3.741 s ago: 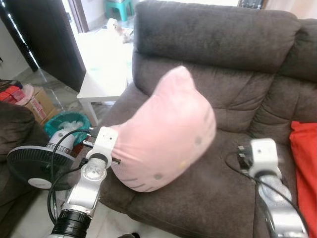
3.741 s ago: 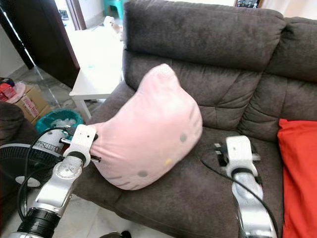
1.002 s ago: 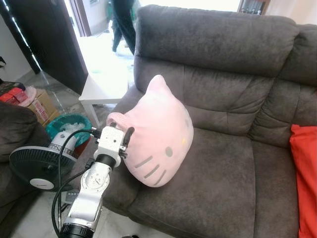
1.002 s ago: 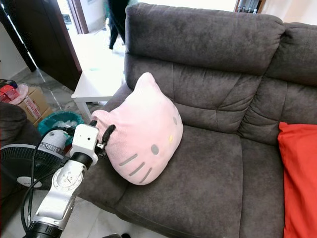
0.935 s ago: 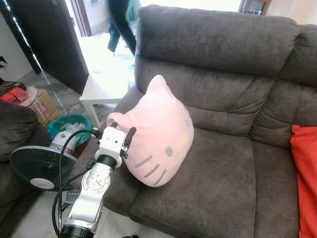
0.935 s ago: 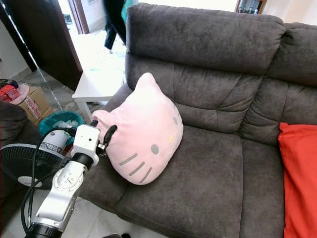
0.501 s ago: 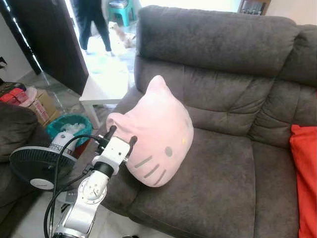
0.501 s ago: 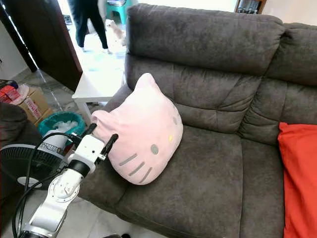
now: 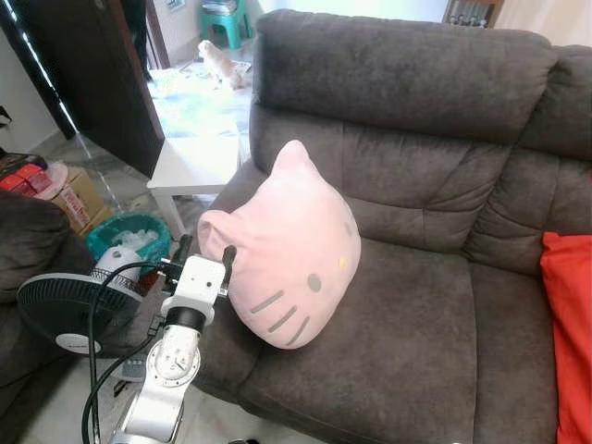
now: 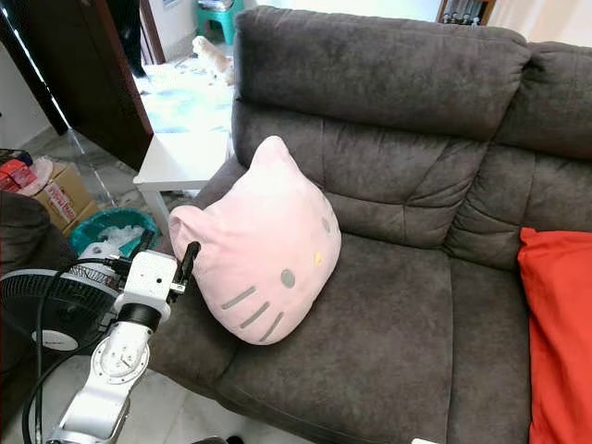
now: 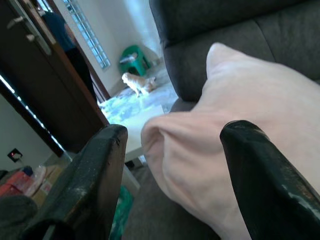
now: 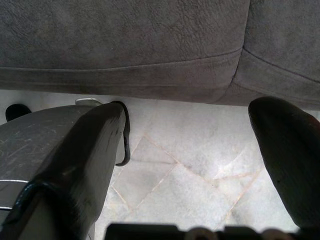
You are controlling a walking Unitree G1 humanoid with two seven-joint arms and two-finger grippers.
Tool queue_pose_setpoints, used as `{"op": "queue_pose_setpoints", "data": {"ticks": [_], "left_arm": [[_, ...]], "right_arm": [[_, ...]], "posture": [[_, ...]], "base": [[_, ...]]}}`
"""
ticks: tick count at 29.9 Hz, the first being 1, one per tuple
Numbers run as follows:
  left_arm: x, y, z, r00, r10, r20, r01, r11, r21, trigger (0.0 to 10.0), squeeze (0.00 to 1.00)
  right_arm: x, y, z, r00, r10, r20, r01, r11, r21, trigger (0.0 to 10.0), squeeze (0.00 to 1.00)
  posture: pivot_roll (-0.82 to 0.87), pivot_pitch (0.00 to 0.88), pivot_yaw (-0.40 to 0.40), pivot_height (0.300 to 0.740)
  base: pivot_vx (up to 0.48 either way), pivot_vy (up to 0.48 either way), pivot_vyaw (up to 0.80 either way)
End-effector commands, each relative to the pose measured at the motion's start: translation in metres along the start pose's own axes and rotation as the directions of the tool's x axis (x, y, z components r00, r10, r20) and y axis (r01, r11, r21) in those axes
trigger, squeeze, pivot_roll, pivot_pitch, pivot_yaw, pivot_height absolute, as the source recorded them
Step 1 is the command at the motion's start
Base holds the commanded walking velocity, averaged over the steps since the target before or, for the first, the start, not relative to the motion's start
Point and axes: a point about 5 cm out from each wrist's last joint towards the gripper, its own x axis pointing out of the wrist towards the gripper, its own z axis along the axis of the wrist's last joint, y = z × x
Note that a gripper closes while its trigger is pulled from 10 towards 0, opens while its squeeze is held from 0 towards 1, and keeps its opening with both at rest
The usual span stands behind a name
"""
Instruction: Move the pillow to the sofa from floor
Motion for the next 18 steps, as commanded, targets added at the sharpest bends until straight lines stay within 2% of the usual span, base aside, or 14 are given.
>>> {"op": "queue_pose_setpoints", "data": {"ticks": [1, 18], "left_arm": [[-0.0016, 0.0004, -0.0023, 1.000, 0.012, -0.011, -0.012, 1.000, -0.006, 10.0, 0.00], [-0.0003, -0.0014, -0.0044, 1.000, -0.003, -0.018, 0.003, 1.000, -0.005, 10.0, 0.00]], "right_arm": [[-0.0015, -0.0006, -0.0037, 1.000, 0.004, -0.007, -0.004, 1.000, 0.003, 10.0, 0.00], [-0.0014, 0.0004, -0.0041, 1.000, 0.011, -0.012, -0.011, 1.000, 0.002, 10.0, 0.00]], "posture": [[0.09, 0.063, -0.010, 0.740], [0.09, 0.064, -0.007, 0.740]], "base": [[-0.330, 0.000, 0.00], [-0.332, 0.000, 0.00]]}}
